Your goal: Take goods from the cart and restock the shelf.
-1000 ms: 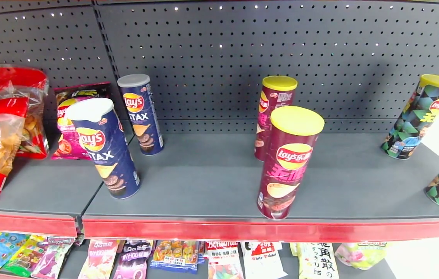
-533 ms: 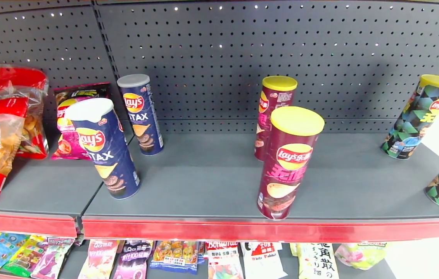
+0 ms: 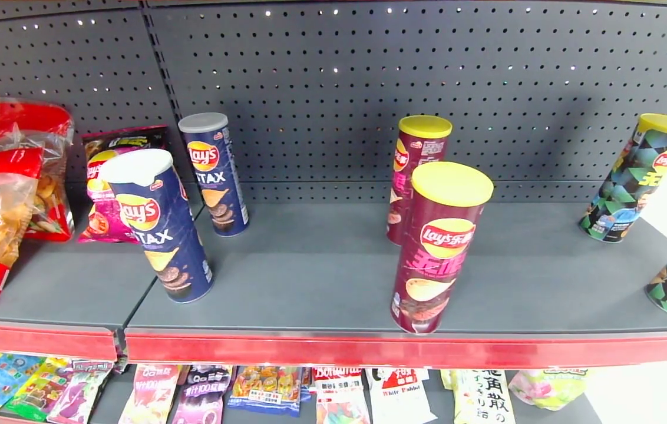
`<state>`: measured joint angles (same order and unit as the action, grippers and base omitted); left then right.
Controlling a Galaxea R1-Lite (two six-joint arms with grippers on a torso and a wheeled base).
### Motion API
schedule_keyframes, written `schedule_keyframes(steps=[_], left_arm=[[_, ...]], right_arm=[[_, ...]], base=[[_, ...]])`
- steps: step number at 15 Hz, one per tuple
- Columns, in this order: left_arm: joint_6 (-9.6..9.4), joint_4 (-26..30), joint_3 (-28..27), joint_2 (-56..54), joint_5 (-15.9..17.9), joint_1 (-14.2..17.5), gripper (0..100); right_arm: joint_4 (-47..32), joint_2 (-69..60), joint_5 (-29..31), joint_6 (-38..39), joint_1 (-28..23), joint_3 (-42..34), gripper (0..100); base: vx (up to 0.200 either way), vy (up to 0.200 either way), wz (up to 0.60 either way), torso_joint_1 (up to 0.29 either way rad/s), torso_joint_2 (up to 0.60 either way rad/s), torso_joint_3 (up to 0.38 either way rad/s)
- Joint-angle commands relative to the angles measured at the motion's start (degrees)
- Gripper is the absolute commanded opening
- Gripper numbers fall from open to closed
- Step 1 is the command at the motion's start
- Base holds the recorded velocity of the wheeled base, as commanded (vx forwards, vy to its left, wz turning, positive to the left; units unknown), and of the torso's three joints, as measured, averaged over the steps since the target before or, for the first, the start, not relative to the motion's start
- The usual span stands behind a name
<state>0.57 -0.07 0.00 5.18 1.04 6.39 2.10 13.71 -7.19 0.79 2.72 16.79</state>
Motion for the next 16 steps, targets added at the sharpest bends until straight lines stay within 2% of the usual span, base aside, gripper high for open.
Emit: schedule_keyframes(steps=[1, 2, 3, 4, 5, 7, 9, 11, 16], left_arm=[[0.04, 0.0, 0.0, 0.1, 0.0, 0.0, 100], [0.04, 0.0, 0.0, 0.1, 0.0, 0.0, 100], [0.04, 0.0, 0.0, 0.1, 0.0, 0.0, 100], [0.04, 0.0, 0.0, 0.1, 0.0, 0.0, 100], [0.04, 0.0, 0.0, 0.1, 0.0, 0.0, 100], [0.04, 0.0, 0.0, 0.1, 0.0, 0.0, 100], [0.04, 0.0, 0.0, 0.1, 0.0, 0.0, 100], [0.04, 0.0, 0.0, 0.1, 0.0, 0.0, 100], [0.04, 0.0, 0.0, 0.1, 0.0, 0.0, 100]], right_arm=[[0.7, 18.1, -2.3, -4.5, 1.4, 8.0, 100], [0.6, 23.0, -3.5, -4.5, 2.5, 10.5, 100], [0.6, 28.6, -5.3, -4.5, 6.2, 11.6, 100], [0.7, 32.1, -5.3, -4.4, 7.9, 11.8, 100], [0.7, 35.9, -4.8, -4.2, 8.1, 12.7, 100], [0.7, 42.6, -1.2, -4.1, 11.0, 14.4, 100], [0.7, 47.8, 6.6, -2.8, 15.6, 14.9, 100], [0.8, 51.6, 7.7, -1.8, 19.2, 15.4, 100], [6.7, 62.3, 10.4, -1.1, 20.2, 16.2, 100]], base=[[0.000, 0.000, 0.00, 0.000, 0.00, 0.000], [0.000, 0.000, 0.00, 0.000, 0.00, 0.000], [0.000, 0.000, 0.00, 0.000, 0.00, 0.000], [0.000, 0.000, 0.00, 0.000, 0.00, 0.000], [0.000, 0.000, 0.00, 0.000, 0.00, 0.000], [0.000, 0.000, 0.00, 0.000, 0.00, 0.000], [0.000, 0.000, 0.00, 0.000, 0.00, 0.000], [0.000, 0.000, 0.00, 0.000, 0.00, 0.000], [0.000, 0.000, 0.00, 0.000, 0.00, 0.000]])
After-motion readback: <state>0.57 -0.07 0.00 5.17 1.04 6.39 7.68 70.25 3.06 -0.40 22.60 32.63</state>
